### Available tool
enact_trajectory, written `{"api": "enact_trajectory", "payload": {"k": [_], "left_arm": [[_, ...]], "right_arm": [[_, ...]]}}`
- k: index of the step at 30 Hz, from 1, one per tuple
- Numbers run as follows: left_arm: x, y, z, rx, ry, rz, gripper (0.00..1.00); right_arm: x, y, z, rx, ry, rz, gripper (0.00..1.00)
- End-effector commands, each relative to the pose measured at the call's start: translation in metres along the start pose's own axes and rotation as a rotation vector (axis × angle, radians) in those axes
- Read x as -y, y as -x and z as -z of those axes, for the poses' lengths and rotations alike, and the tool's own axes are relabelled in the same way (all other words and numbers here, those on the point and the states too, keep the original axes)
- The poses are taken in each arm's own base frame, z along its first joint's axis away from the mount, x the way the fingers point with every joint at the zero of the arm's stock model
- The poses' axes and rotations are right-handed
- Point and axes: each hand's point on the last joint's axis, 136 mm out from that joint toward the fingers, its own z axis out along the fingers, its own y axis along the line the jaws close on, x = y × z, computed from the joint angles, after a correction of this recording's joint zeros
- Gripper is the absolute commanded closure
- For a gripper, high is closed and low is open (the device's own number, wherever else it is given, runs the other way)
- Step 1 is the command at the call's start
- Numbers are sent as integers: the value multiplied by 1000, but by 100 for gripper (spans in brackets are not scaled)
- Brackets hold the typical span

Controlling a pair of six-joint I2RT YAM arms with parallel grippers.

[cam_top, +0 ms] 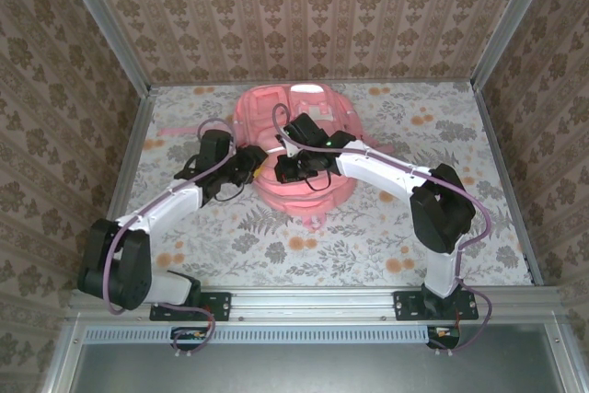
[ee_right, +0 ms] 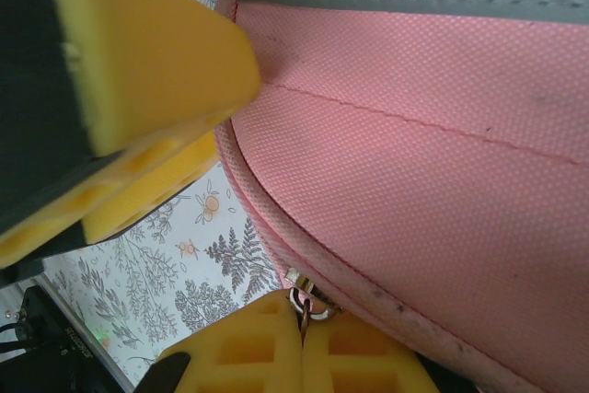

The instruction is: Pack books, pencil case, and school supplies into a backpack

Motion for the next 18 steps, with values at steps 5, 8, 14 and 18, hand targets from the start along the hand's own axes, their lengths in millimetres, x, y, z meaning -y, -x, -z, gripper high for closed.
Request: {"api": "enact_trajectory", "payload": {"k": [5, 8, 14, 18], "left_arm": [[-5, 7, -4, 45, -5, 52, 85], [-11, 12, -3, 72, 12, 56, 96], [-23, 23, 3, 102, 49, 44, 100], [-26, 31, 11, 109, 61, 19, 100]], "right_arm": [[4, 1, 14, 26, -57, 27, 100], [26, -11, 27, 14, -170, 43, 100], [91, -18, 65, 35, -406, 77, 100], [134, -14, 85, 46, -518, 56, 100]]}}
